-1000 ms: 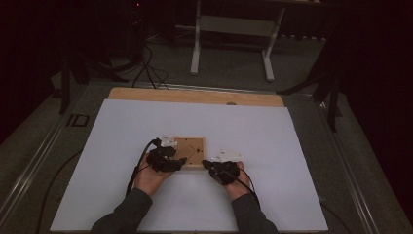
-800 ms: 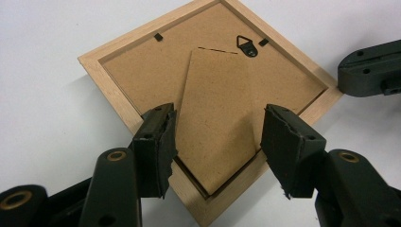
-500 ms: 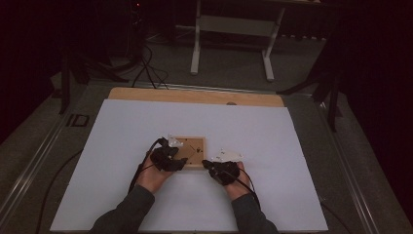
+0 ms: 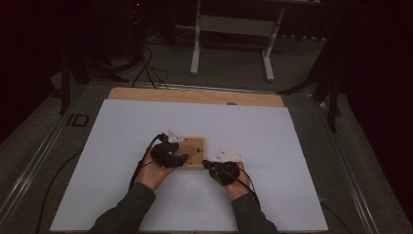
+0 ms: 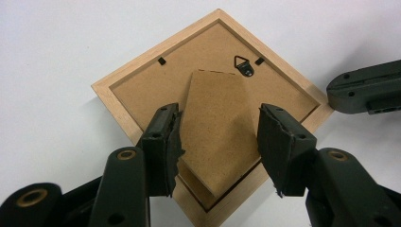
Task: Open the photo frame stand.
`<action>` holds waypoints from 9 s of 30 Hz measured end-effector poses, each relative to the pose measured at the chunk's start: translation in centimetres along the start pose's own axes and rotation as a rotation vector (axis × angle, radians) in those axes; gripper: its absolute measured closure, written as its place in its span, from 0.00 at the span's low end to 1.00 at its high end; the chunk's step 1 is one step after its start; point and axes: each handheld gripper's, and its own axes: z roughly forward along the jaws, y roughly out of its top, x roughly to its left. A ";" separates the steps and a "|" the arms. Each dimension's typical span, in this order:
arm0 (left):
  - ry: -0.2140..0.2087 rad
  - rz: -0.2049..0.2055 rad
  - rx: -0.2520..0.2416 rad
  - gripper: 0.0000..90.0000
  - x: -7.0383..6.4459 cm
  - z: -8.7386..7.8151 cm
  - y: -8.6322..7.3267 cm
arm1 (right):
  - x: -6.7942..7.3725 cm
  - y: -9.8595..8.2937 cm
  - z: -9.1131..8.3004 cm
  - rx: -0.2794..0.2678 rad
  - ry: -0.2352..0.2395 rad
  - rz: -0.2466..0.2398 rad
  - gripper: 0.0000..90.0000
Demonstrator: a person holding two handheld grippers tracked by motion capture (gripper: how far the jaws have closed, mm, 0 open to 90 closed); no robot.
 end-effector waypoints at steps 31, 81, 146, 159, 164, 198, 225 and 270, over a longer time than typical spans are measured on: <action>-0.139 -0.172 0.051 0.54 1.6 0.1 -1.4 | 0.0 0.0 0.0 -0.002 -0.004 -0.007 0.99; -0.283 -0.386 0.034 0.61 3.0 1.3 0.2 | 0.0 0.0 0.1 -0.005 -0.005 -0.011 0.98; -0.110 -0.050 -0.144 0.65 -1.3 -1.8 -2.6 | -1.6 1.6 -0.9 -0.046 0.014 0.089 0.64; -0.088 0.023 -0.146 0.66 -2.3 -2.6 -4.2 | -2.2 1.8 0.2 -0.049 0.079 0.149 0.54; -0.111 0.014 -0.135 0.67 -2.0 -2.7 -4.5 | -2.4 1.8 0.5 -0.058 0.113 0.161 0.55; -0.135 -0.017 -0.062 0.74 -0.7 -1.9 -4.8 | -2.3 2.3 -0.7 -0.126 0.168 0.112 0.67; -0.084 -0.006 -0.084 0.73 -0.6 -0.4 -4.6 | -2.1 2.7 -1.6 -0.165 0.118 0.080 0.65; -0.299 -0.102 -0.079 0.65 0.7 -0.9 -5.9 | -0.5 2.5 -2.4 -0.143 0.133 -0.043 0.64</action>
